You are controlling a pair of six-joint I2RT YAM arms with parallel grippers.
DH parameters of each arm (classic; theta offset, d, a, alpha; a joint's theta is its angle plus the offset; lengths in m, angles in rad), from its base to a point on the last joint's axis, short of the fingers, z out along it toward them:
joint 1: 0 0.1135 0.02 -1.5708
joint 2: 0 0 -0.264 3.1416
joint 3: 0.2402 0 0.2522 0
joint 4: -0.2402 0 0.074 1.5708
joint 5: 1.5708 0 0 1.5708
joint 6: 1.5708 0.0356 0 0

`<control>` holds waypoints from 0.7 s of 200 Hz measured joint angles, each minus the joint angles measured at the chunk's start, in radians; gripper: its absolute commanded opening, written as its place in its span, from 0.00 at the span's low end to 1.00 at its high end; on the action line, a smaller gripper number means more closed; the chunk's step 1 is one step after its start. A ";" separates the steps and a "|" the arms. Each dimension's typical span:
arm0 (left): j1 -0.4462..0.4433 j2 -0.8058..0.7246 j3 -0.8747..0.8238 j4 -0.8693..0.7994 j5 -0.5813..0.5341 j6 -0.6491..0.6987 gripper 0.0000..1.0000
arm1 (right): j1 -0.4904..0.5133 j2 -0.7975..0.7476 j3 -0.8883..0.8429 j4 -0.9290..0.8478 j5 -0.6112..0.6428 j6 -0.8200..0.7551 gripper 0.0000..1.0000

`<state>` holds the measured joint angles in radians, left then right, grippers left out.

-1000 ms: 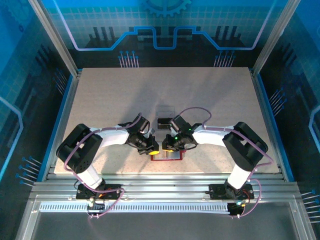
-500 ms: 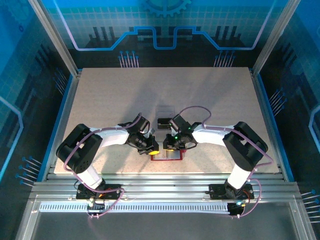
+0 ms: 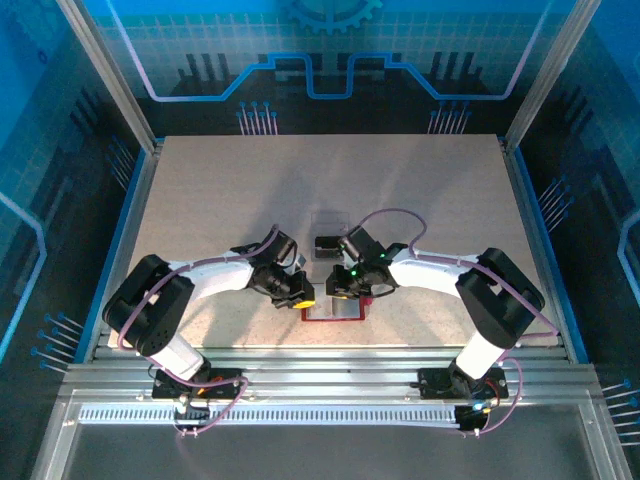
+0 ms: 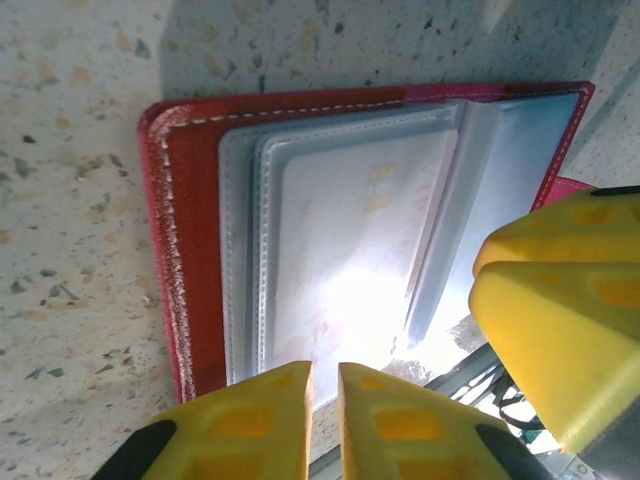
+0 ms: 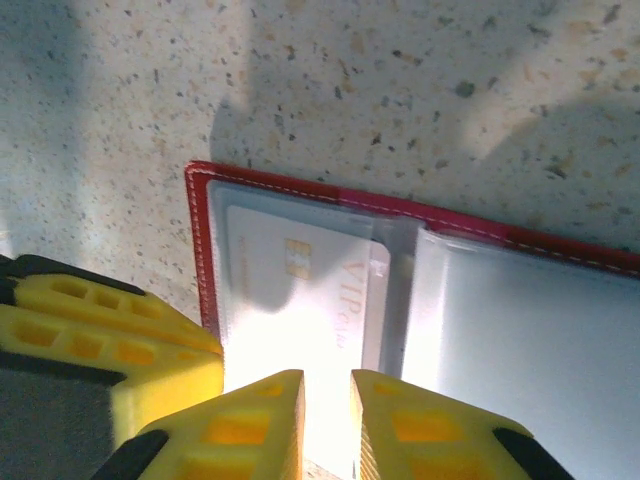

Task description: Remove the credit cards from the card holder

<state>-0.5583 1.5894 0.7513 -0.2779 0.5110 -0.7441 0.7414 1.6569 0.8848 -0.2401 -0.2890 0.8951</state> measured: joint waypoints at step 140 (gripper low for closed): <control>0.002 0.027 0.000 -0.014 -0.011 0.040 0.00 | 0.000 0.029 -0.068 0.111 -0.064 0.048 0.19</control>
<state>-0.5560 1.6169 0.7509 -0.2916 0.5003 -0.7044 0.7414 1.6863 0.8169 -0.1295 -0.3534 0.9436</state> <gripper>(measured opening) 0.040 0.193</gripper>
